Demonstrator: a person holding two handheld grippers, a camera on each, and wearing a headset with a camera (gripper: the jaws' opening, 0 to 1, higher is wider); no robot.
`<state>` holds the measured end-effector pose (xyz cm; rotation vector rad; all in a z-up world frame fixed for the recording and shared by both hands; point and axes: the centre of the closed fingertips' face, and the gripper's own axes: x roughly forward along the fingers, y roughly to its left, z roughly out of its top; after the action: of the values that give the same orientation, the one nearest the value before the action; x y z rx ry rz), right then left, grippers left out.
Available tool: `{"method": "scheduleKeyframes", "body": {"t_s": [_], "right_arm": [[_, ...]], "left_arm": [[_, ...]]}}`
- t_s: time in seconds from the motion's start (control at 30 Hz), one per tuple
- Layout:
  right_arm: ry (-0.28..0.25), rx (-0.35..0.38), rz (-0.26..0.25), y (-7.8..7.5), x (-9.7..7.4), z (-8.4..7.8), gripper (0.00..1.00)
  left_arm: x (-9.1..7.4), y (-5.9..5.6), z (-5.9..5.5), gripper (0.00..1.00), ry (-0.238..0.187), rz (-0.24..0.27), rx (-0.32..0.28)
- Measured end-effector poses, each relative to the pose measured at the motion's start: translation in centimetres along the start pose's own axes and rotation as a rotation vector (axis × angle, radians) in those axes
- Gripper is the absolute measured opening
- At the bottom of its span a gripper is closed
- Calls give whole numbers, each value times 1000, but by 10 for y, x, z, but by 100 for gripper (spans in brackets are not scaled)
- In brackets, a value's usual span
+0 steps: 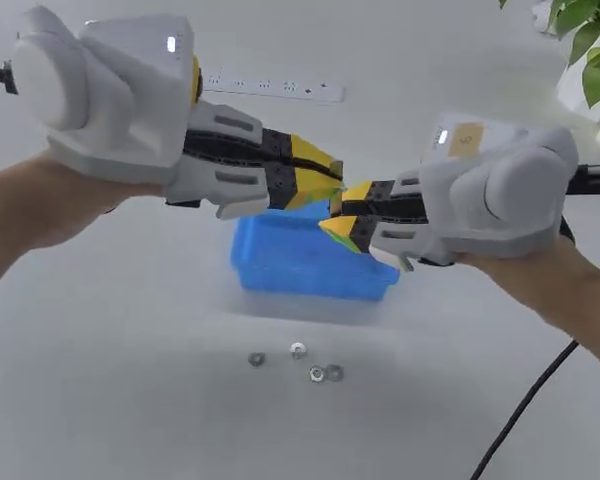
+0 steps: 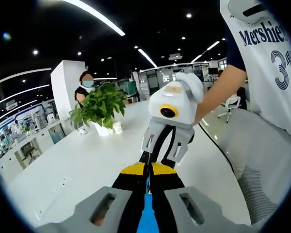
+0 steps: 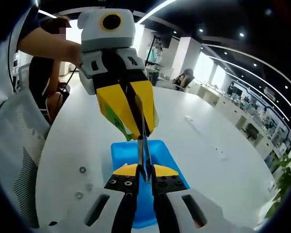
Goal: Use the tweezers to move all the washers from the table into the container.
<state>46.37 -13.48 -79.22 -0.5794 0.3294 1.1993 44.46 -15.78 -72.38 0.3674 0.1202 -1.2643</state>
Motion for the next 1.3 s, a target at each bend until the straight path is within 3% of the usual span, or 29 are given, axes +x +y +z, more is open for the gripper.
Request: {"method": "scheduleKeyframes", "body": {"t_s": [0.13, 0.37, 0.83, 1.3], "right_arm": [[23, 22, 19, -2, 15, -11, 11], [55, 58, 34, 5, 31, -27, 11], [83, 106, 39, 9, 36, -38, 11], [80, 127, 22, 7, 32, -38, 13]], "left_arm": [[4, 8, -18, 5, 24, 2, -28], [9, 8, -41, 5, 58, -8, -63], [14, 7, -53, 5, 75, -14, -103], [13, 5, -49, 5, 77, -12, -94]]}}
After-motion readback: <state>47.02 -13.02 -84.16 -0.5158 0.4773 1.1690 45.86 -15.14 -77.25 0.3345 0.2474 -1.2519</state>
